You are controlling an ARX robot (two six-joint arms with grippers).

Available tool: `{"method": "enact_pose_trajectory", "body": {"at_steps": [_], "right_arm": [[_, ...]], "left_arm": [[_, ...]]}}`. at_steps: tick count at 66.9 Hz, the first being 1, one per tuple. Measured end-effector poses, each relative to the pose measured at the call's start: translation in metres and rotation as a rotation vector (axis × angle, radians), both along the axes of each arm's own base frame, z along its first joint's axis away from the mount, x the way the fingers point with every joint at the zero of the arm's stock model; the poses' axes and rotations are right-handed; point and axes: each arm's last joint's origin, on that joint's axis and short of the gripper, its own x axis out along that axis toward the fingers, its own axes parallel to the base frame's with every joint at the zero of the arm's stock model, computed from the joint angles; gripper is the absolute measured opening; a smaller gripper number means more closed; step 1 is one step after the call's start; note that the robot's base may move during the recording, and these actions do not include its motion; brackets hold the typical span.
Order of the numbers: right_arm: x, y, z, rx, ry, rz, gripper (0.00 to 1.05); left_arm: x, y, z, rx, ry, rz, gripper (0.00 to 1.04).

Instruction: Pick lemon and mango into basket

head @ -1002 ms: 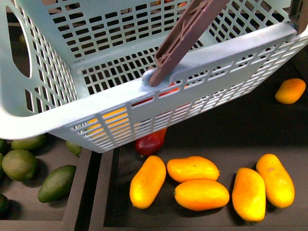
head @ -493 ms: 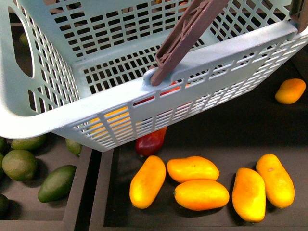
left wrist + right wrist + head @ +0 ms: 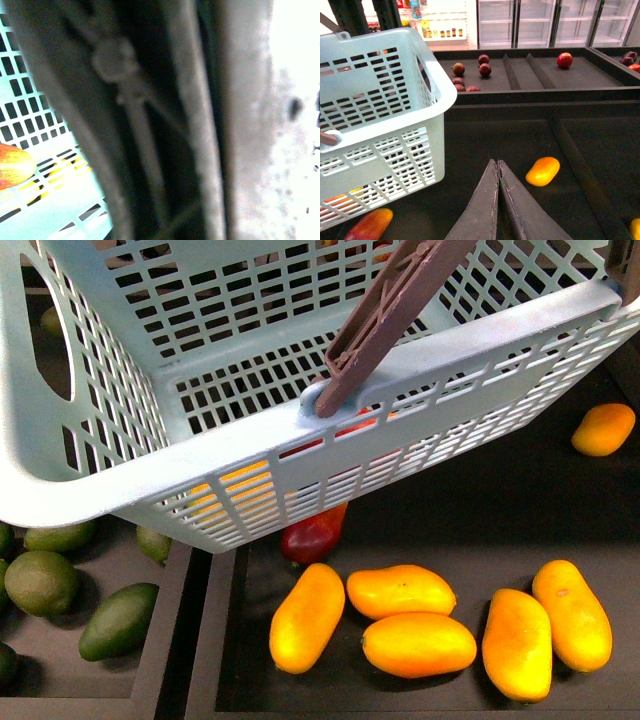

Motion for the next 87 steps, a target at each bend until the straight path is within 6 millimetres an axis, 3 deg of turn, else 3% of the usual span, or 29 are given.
{"method": "enact_pose_trajectory", "body": {"at_steps": [31, 66, 87], "right_arm": [[-0.016, 0.0, -0.003, 0.0, 0.009, 0.002, 0.02], [-0.016, 0.0, -0.003, -0.001, 0.005, 0.002, 0.02], [-0.016, 0.0, -0.003, -0.002, 0.005, 0.001, 0.54]], "left_arm": [[0.0, 0.0, 0.0, 0.0, 0.0, 0.001, 0.15], [0.0, 0.0, 0.0, 0.0, 0.0, 0.0, 0.15], [0.0, 0.0, 0.0, 0.0, 0.0, -0.001, 0.15]]}}
